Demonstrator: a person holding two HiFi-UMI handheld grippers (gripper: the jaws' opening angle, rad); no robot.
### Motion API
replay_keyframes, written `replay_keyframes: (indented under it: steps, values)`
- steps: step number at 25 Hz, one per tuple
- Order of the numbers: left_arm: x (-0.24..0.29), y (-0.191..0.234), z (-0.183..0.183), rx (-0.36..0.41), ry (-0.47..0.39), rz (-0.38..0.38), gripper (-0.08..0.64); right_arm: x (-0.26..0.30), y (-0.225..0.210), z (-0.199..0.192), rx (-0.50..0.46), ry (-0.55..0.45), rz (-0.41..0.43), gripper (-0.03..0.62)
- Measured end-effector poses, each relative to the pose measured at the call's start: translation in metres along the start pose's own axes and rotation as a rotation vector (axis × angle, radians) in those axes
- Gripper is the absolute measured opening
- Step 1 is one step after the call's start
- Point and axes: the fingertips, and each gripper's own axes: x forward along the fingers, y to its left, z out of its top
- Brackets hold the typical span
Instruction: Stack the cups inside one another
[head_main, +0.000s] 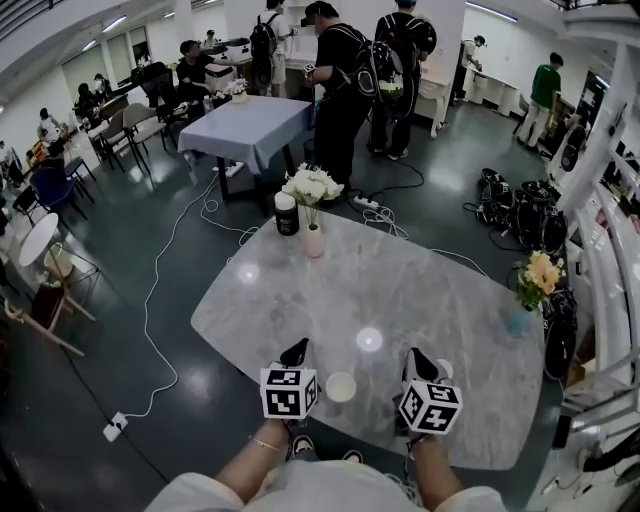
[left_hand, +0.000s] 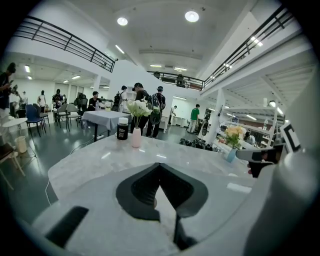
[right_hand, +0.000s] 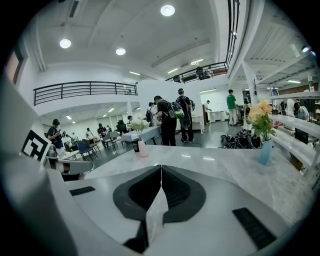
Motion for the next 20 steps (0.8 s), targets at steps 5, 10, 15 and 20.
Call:
replay_keyframes:
  steps: [5,10,15,20]
  values:
    - [-0.001,0.002,-0.005,0.005,0.014,0.003,-0.003,-0.002,0.0,-0.004,0.002,0.008,-0.006,0.009]
    - [0.001,-0.001,-0.003,0.005,0.018,-0.001,-0.003,-0.005,-0.005,-0.002,0.016,0.004,-0.02,0.009]
    - [0.0,-0.011,-0.004,0.011,0.018,-0.027,-0.003,-0.015,-0.012,-0.008,0.03,0.004,-0.046,0.011]
    - [0.006,-0.035,-0.005,0.023,0.029,-0.068,-0.003,-0.031,-0.031,-0.014,0.051,0.0,-0.087,0.011]
